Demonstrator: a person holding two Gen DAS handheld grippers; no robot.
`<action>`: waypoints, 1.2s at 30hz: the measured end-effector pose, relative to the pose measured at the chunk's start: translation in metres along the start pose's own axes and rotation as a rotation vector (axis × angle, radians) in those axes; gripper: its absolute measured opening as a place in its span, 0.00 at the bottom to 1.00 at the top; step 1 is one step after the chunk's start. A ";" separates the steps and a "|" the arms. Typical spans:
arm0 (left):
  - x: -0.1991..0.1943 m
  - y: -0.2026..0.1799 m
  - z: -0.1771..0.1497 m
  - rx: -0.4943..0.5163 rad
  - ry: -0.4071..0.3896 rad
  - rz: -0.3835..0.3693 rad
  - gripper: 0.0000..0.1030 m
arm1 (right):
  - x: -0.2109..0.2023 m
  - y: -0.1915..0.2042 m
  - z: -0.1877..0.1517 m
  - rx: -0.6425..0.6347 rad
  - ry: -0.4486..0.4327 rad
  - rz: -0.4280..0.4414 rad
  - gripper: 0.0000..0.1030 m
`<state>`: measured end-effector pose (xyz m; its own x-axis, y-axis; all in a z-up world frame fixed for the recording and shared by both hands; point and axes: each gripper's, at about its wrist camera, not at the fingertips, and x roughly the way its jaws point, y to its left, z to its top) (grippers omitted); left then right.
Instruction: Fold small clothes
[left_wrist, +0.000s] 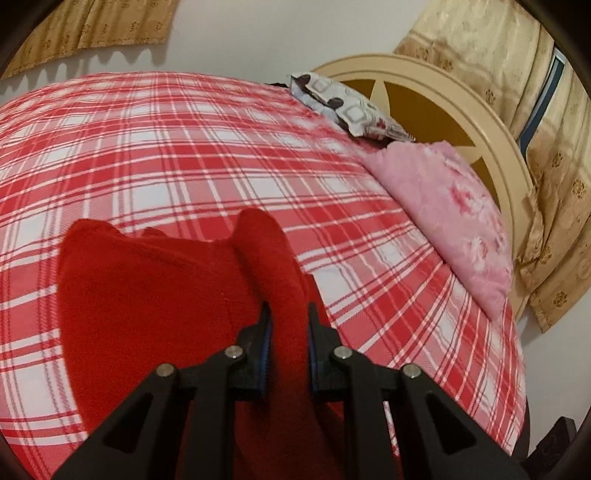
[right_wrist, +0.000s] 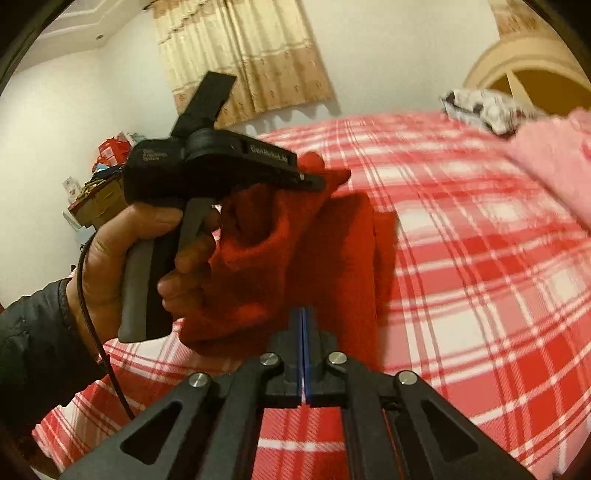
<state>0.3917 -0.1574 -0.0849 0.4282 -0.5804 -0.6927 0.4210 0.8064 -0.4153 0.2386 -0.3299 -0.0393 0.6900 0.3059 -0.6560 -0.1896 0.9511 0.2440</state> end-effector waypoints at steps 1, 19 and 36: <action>0.002 -0.004 -0.001 0.009 0.003 0.006 0.16 | 0.002 -0.005 -0.002 0.017 0.009 0.004 0.00; -0.033 -0.056 -0.036 0.341 -0.080 0.231 0.56 | -0.022 -0.066 -0.018 0.261 -0.094 0.018 0.54; -0.062 0.032 -0.093 0.100 -0.096 0.241 0.78 | 0.036 -0.059 0.024 0.361 -0.024 0.031 0.09</action>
<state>0.3042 -0.0847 -0.1105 0.5975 -0.3848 -0.7035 0.3727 0.9101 -0.1813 0.2912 -0.3763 -0.0607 0.7045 0.3295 -0.6286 0.0450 0.8631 0.5030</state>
